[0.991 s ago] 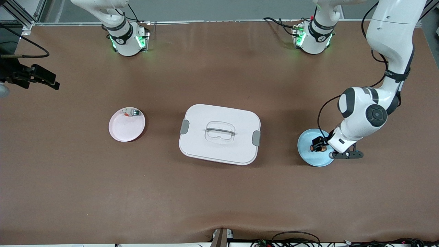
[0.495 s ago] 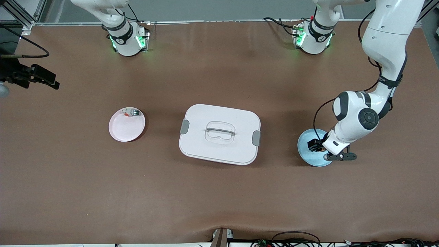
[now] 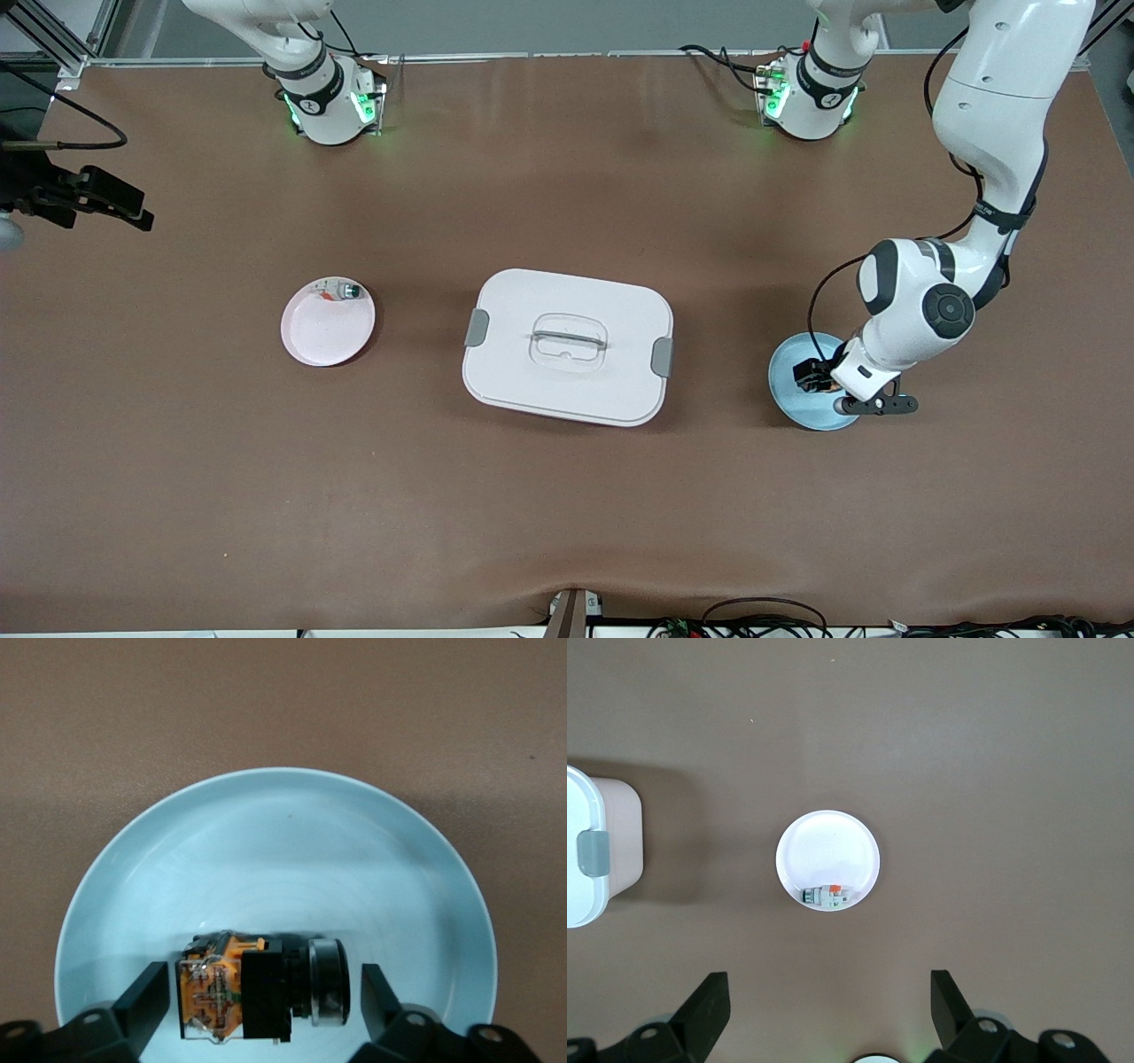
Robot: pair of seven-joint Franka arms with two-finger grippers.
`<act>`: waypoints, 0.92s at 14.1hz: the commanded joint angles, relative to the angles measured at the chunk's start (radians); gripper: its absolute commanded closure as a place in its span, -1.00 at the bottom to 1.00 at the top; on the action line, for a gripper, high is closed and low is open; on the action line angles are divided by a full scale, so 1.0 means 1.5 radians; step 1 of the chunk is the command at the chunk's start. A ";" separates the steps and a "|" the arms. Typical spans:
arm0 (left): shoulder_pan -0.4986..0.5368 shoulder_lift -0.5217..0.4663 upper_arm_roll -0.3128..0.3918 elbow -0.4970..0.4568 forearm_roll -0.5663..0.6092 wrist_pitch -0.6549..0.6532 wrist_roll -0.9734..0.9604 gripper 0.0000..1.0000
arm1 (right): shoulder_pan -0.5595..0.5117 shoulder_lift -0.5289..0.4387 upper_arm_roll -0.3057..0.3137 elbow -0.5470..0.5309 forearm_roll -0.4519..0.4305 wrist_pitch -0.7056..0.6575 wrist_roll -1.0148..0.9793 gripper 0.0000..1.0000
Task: Transfer orange switch to right arm and place
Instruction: 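Close the left gripper on the orange switch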
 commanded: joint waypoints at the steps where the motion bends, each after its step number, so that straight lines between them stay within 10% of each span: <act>1: 0.004 0.004 -0.001 0.007 -0.001 0.006 -0.004 -0.01 | -0.006 0.001 0.006 0.009 0.000 -0.003 0.000 -1.00; 5: 0.006 -0.040 -0.002 0.008 -0.001 -0.023 -0.004 1.00 | -0.005 0.000 0.006 0.009 0.000 -0.005 0.001 -1.00; 13: 0.004 -0.171 -0.027 0.059 -0.006 -0.239 -0.046 1.00 | -0.007 0.000 0.006 0.007 0.000 -0.001 0.001 -1.00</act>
